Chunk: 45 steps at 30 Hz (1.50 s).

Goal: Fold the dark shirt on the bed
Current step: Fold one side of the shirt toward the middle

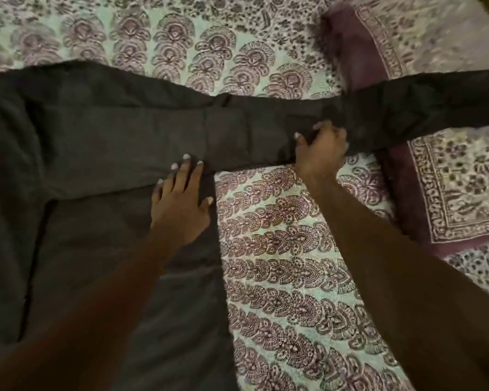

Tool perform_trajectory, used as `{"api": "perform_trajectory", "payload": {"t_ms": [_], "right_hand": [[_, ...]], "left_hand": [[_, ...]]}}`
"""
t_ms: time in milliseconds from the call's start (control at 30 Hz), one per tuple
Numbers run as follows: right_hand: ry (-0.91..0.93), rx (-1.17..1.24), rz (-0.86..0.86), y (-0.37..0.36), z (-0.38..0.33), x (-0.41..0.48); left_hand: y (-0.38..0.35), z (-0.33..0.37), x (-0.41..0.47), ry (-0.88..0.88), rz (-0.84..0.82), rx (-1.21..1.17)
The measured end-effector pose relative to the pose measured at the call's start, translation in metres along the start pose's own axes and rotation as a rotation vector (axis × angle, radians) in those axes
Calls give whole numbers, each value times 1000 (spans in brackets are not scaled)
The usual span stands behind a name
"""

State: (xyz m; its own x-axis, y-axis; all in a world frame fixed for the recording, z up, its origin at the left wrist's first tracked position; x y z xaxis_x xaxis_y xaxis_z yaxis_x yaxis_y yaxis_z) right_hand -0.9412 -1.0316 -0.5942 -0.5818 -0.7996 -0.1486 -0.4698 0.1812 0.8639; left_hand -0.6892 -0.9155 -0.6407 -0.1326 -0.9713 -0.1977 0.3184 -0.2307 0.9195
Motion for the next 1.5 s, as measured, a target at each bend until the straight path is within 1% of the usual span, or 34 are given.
{"api": "perform_trajectory", "payload": {"t_ms": [100, 167, 233, 333, 433, 500, 567, 633, 667, 733, 800, 833, 867, 900, 933, 967, 1000, 1033, 1067, 1100, 1167, 1233, 1367, 1500], "right_hand": [[-125, -130, -17, -9, -9, 19], [-171, -150, -3, -16, -11, 26], [-217, -92, -15, -23, -8, 30], [-285, 106, -80, -22, -5, 28], [-182, 244, -69, -10, -11, 10], [-33, 352, -132, -1, -18, -11], [115, 386, -204, 8, -25, -37], [241, 359, -233, 15, -30, -67], [285, 394, -277, 18, -32, -82], [331, 544, -432, 24, -42, -121], [374, 626, -552, 30, -53, -162], [406, 618, -591, 30, -58, -179], [441, 597, -629, 29, -64, -198], [477, 564, -670, 28, -69, -216], [515, 522, -713, 26, -74, -236], [551, 476, -758, 23, -79, -254], [577, 437, -803, 21, -82, -271], [592, 412, -851, 18, -87, -290], [601, 394, -893, 16, -91, -307], [614, 372, -921, 15, -96, -323], [650, 326, -960, 13, -106, -347], [672, 267, -998, 11, -114, -369], [713, 122, -1084, 10, -122, -408], [847, -135, -1092, 14, -124, -441]], "left_hand": [[-11, -5, -10, -6, 72, 26], [-14, -7, -9, 2, 66, 48], [-18, -9, -5, -6, 49, 59], [-17, -12, -3, -17, 20, 67], [-14, -14, -3, -24, -5, 66], [-13, -14, -1, -28, -28, 36], [-8, -15, -3, -24, -49, -30], [2, -15, -7, -30, -19, -194], [8, -14, -10, -36, 33, -315], [28, -13, -23, -18, 212, -580], [54, -19, -41, 125, 359, -874], [70, -22, -48, 222, 378, -1072], [85, -30, -56, 320, 345, -1283], [96, -42, -64, 404, 267, -1462], [107, -56, -70, 449, 191, -1596], [116, -71, -78, 469, 153, -1681], [125, -82, -85, 469, 158, -1730], [133, -95, -95, 454, 226, -1715], [142, -107, -106, 414, 303, -1619], [149, -120, -117, 364, 349, -1465], [155, -140, -141, 274, 321, -1165], [157, -160, -169, 254, 318, -1016], [154, -185, -221, 238, 414, -899], [143, -198, -266, 150, 373, -917]]}}
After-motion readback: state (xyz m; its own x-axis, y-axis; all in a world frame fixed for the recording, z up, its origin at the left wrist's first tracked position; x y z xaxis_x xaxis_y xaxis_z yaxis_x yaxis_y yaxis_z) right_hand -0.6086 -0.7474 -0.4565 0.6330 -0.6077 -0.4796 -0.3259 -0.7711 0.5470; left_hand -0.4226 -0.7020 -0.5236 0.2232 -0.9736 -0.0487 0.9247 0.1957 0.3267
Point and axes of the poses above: each hand's wrist, its own x-axis towards the middle knuckle, its own y-axis out of the back of the hand, z = x × y, the point moved 2 cm from there along x, towards the middle knuckle, and after that the axes turned 11 degrees about -y, right-handed, at the moved point
